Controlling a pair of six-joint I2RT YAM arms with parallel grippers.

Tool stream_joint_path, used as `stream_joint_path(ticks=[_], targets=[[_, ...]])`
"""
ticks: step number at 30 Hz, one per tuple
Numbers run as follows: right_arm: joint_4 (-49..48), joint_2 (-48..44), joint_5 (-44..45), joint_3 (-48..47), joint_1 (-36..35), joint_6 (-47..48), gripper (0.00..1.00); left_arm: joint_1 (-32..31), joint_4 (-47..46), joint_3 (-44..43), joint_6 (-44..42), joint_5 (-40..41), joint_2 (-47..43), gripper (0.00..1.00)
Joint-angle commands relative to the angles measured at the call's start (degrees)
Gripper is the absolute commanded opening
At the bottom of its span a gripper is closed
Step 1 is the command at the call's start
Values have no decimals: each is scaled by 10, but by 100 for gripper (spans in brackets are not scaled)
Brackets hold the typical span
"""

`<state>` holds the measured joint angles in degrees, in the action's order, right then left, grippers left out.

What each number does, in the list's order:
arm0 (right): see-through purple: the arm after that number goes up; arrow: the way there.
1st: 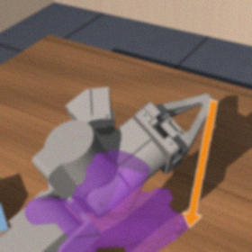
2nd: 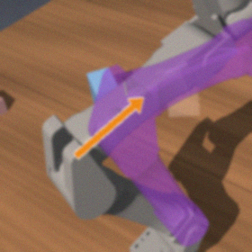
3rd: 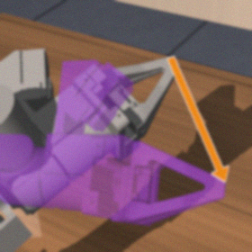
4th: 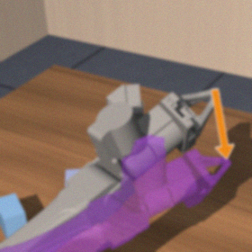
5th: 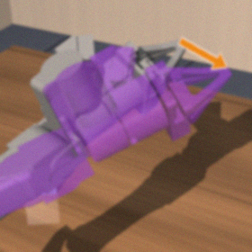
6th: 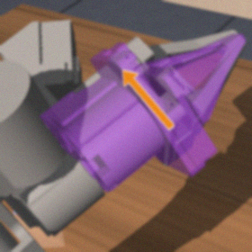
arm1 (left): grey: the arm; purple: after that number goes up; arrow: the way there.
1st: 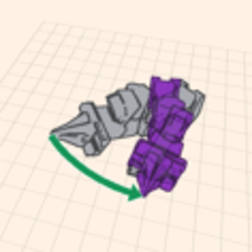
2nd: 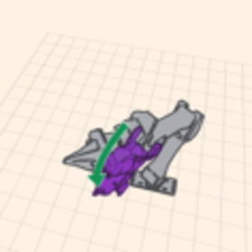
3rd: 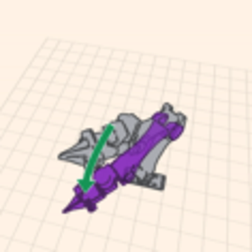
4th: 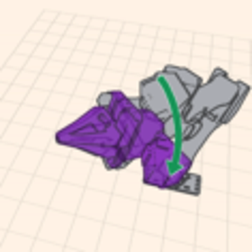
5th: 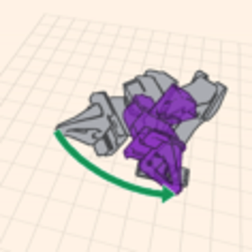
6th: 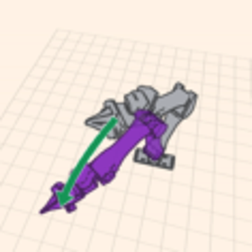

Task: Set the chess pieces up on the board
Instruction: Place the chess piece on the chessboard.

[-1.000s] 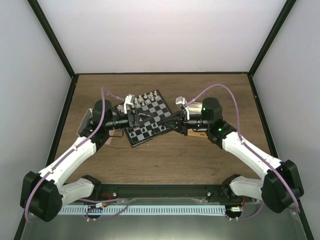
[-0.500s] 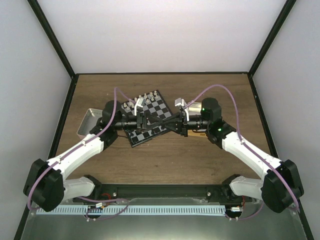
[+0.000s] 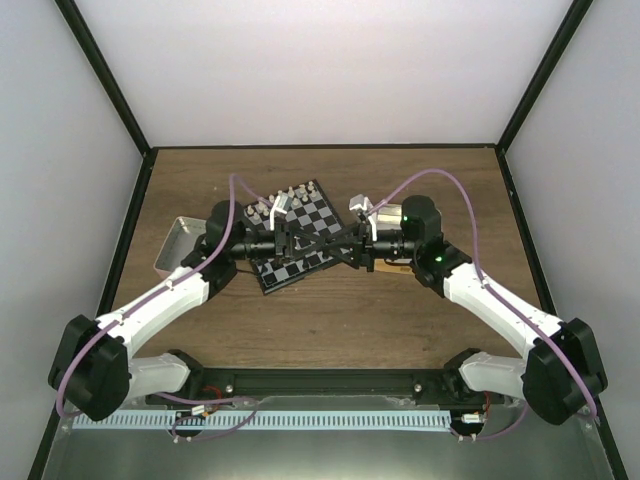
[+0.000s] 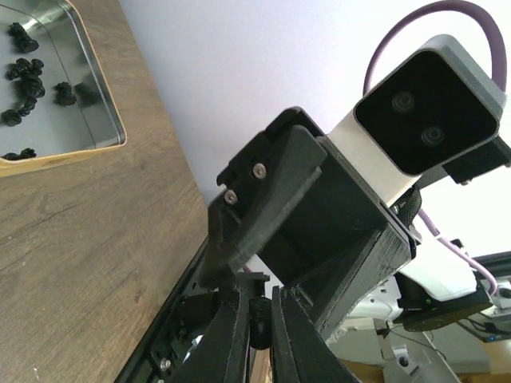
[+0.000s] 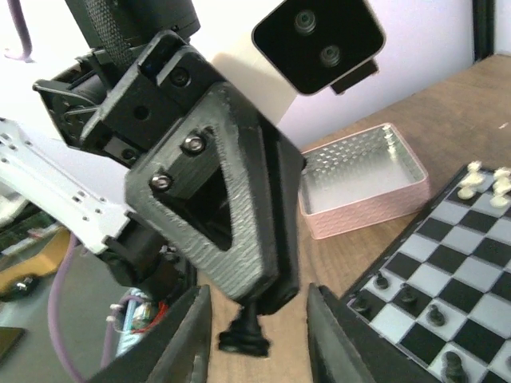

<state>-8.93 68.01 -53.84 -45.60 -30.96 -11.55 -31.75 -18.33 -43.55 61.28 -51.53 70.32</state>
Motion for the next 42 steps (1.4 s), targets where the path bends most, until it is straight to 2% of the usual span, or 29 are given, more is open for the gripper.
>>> stream_joint_path(ticks=[1,5,8,14,19,29,42], targets=[[3,-5,57,-15,-5,-14,44,-2,-5,-3,-24,-2,-5,4],[3,-31,135,-1,-4,-38,64,14,93,-14,-101,73,-14,4],[-14,-60,223,22,-4,-71,70,18,211,-35,-185,204,-25,4],[-16,-81,391,63,-4,-122,72,14,335,-49,-291,456,-10,4],[-13,-57,420,70,-4,-136,72,1,365,-74,-332,546,56,4],[-10,-18,427,64,-4,-130,72,-19,358,-130,-371,557,198,4],[1,8,435,51,-2,-113,73,-28,325,-144,-391,516,269,6]])
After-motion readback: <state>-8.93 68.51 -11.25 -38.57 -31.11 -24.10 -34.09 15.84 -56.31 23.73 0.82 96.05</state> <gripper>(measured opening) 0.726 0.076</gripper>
